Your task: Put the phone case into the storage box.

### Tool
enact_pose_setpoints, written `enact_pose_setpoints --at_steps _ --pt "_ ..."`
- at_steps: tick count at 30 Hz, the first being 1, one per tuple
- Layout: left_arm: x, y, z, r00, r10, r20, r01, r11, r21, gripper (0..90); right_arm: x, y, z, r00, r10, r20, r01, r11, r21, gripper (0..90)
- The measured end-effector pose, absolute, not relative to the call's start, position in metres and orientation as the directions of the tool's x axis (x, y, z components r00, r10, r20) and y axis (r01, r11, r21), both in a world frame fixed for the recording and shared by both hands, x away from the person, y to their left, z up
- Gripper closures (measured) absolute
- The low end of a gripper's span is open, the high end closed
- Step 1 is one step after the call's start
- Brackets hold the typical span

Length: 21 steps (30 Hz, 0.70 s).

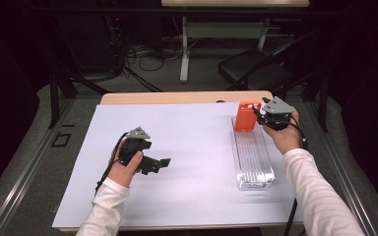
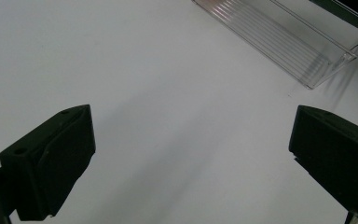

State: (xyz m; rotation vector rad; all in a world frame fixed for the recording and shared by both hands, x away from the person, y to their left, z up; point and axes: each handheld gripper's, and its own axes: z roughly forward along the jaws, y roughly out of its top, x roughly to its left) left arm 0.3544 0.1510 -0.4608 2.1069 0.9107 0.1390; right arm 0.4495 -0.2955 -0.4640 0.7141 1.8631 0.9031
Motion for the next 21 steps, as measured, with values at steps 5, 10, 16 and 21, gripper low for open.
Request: enact_pose_setpoints --at_steps 5,10,16,21 --pt "0.356 0.153 -0.462 0.73 0.652 -0.206 0.56 -0.397 0.728 0.7 0.442 -0.294 -0.462 -0.39 0.786 -0.479 0.108 0.556 0.824 49.1" --pt "0.356 0.154 -0.464 0.724 0.656 -0.214 0.568 -0.391 0.724 0.8 0.44 -0.291 -0.46 -0.405 0.821 -0.402 0.185 0.505 0.843 46.0" --pt "0.359 0.155 -0.465 0.723 0.656 -0.216 0.567 -0.385 0.728 0.8 0.435 -0.289 -0.456 -0.378 0.857 -0.35 0.239 0.456 0.858 34.6" --pt "0.359 0.154 -0.465 0.726 0.653 -0.218 0.565 -0.385 0.729 0.9 0.43 -0.29 -0.45 -0.371 0.874 -0.313 0.261 0.422 0.868 33.0"
